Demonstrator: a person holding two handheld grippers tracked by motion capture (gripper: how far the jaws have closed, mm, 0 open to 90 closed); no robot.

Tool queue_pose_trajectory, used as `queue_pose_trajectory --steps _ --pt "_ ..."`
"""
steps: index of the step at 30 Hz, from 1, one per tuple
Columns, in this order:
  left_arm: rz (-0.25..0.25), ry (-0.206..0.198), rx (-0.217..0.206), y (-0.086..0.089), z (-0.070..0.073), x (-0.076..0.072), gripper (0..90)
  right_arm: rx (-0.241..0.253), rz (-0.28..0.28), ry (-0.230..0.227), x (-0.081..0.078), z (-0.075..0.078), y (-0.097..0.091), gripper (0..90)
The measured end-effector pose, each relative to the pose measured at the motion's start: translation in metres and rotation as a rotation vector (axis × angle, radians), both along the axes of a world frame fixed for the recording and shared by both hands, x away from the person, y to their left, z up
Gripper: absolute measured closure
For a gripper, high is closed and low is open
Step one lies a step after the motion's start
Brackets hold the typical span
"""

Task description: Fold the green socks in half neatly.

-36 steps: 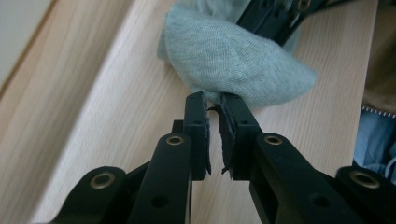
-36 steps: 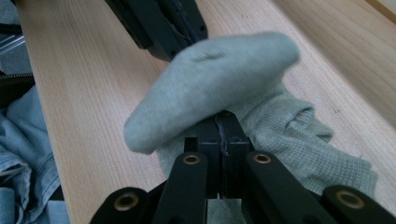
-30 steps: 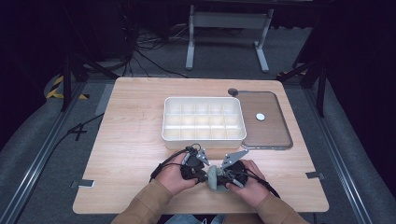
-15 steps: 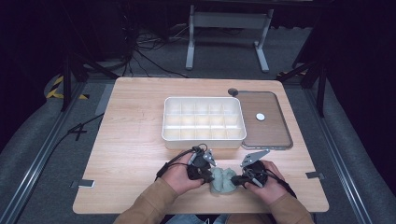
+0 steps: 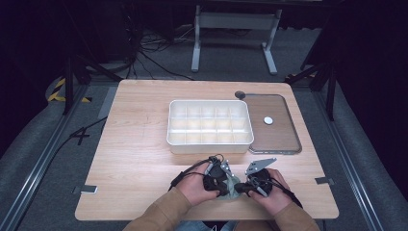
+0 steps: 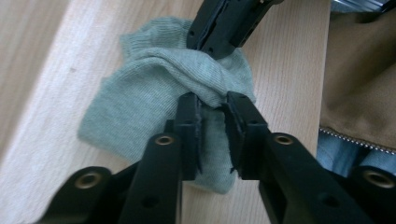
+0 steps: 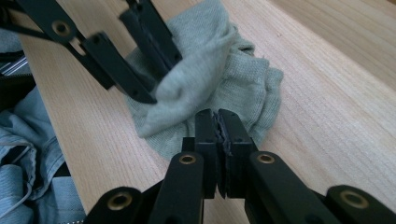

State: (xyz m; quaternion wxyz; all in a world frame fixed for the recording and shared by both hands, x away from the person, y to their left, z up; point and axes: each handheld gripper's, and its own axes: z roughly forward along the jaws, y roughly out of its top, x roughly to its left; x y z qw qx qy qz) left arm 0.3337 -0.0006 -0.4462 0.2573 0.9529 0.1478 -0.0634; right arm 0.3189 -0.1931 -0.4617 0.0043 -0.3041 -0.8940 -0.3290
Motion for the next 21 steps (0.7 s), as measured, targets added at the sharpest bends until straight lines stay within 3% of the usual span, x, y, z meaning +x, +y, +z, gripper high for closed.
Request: queue_pose_trajectory --steps 6,10,14,16,18,21 --pt "-0.003 -0.021 -0.026 -0.005 0.003 -0.002 87.8 -0.005 -0.009 -0.006 -0.001 0.000 0.001 87.8" --pt "0.017 -0.050 -0.056 -0.007 0.008 -0.003 88.9 -0.012 -0.017 -0.007 -0.002 0.000 0.001 87.9" --pt "0.046 -0.024 -0.067 -0.006 0.005 -0.001 88.8 -0.006 -0.017 -0.004 -0.001 0.000 0.001 87.5" --pt "0.046 -0.026 -0.044 -0.005 0.000 0.001 88.7 -0.010 -0.012 -0.006 -0.001 0.001 0.000 86.3" --pt "0.065 -0.016 -0.055 -0.005 -0.002 -0.001 86.2 -0.012 -0.015 -0.004 -0.001 0.006 -0.005 80.7" --pt "0.066 -0.029 -0.071 -0.002 0.002 -0.004 72.5 0.012 -0.034 -0.040 -0.002 0.018 -0.014 80.0"
